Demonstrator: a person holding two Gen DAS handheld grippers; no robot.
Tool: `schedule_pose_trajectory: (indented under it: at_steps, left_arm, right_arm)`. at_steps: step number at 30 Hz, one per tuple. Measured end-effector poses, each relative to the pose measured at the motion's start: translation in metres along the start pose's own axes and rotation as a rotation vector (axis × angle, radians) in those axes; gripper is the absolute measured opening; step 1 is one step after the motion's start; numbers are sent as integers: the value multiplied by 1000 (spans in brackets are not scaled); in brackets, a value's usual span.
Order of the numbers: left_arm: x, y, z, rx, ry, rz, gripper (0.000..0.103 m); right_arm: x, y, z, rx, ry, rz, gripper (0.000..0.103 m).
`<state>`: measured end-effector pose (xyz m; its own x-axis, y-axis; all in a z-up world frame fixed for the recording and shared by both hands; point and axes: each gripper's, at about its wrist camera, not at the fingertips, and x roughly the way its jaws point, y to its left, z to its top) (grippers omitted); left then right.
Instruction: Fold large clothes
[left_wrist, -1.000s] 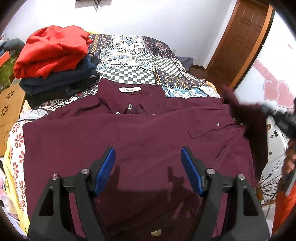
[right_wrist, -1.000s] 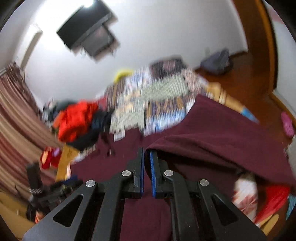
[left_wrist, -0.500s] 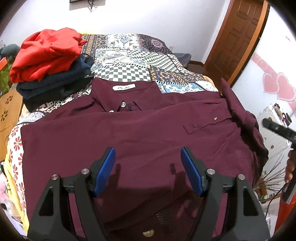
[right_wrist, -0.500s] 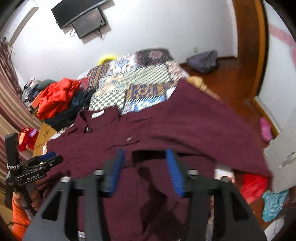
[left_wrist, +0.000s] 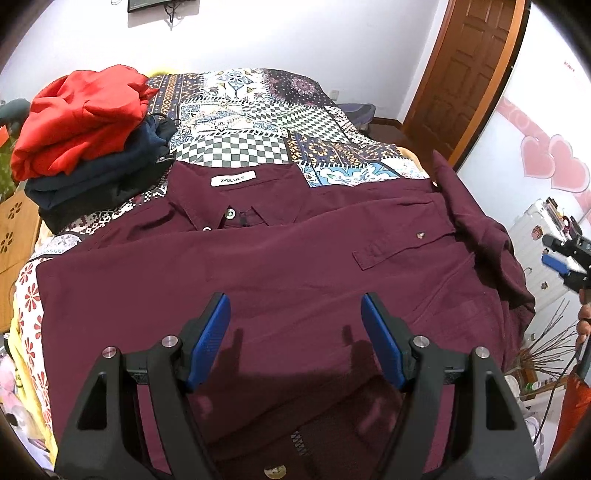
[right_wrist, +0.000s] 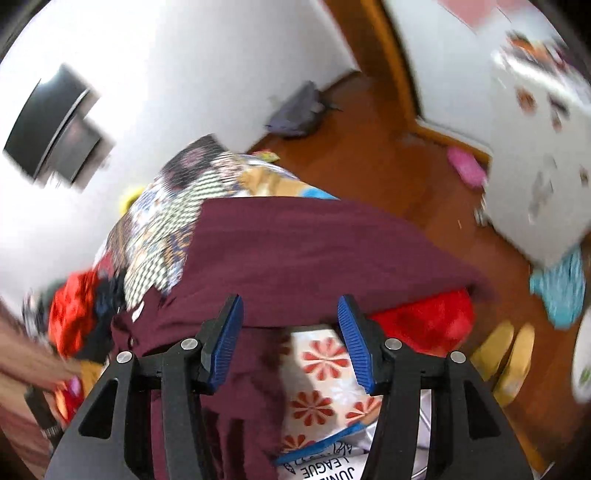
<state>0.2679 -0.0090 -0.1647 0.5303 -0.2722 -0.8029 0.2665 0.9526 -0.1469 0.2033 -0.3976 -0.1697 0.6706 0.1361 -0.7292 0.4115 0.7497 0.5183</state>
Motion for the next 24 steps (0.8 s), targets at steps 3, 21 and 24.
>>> schedule_pose_trajectory:
  at_steps: [3,21,24]
  left_arm:
    - [3,-3,1,3,9,7,72]
    - [23,-14,12,18,44,25,72]
    - [23,-13,12,16,39,27,72]
  right_arm:
    - [14,-27,-2,132,45,20,50]
    - [60,-53,13,230,20,7,49]
    - [62,-44,19,170,-19,-44,30]
